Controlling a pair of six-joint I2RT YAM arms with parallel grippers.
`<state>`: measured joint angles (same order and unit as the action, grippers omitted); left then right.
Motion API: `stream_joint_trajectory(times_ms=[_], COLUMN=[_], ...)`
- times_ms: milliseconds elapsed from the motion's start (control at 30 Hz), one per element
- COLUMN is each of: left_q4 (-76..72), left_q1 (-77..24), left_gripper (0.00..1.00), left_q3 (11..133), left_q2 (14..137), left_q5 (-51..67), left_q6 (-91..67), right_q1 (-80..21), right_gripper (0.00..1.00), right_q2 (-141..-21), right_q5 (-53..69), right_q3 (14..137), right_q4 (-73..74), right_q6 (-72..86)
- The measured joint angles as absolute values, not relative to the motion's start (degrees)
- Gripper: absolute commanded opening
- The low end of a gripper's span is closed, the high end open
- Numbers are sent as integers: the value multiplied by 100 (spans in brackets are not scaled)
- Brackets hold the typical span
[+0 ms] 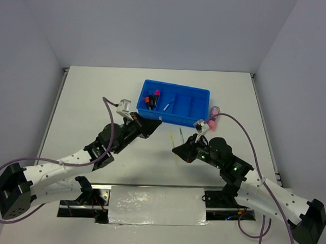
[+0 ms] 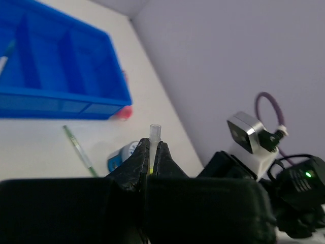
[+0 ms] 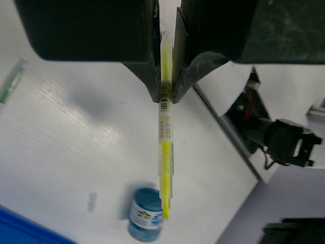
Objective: Sort the stationery into containers
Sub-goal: Close the pen cap on the pen.
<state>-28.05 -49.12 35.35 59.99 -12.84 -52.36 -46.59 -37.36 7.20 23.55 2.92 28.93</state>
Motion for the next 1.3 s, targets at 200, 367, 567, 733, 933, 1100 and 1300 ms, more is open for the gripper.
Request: stream_joint_trajectory(times_ms=[200, 367, 567, 733, 933, 1100, 1300], left_q4=[-4195, -4762, -4934, -4936, -4932, -4930, -4958], left_q1=[-4925, -4928, -4928, -4928, -4928, -4928, -4930], left_gripper=[0, 0, 0, 0, 0, 0, 0], left_q3=[2934, 2934, 2912, 2812, 2786, 2786, 2786], left_q2=[5795, 5664, 5402, 5308, 5437, 5570, 5577], left_q5=[-624, -349, -333, -377, -370, -309, -272], left_q6=[-5085, -5004, -4919, -4834, -4840, -4851, -4945], right_q1=[-5100, -5448, -5695, -5815, -5826, -5826, -5826], right_gripper=[0, 0, 0, 0, 0, 0, 0], right_q2=[-3717, -3931, -3972, -3767, -3721, -3771, -3787], right_q5=[845, 694, 419, 274, 209, 161, 97], right_q3=[2303, 2403, 2412, 2443, 2587, 2589, 2589], right_q4=[-646, -803, -854, -856, -980, -1007, -1007], right_q6=[3000, 3022, 3068, 3061, 3033, 3000, 2989])
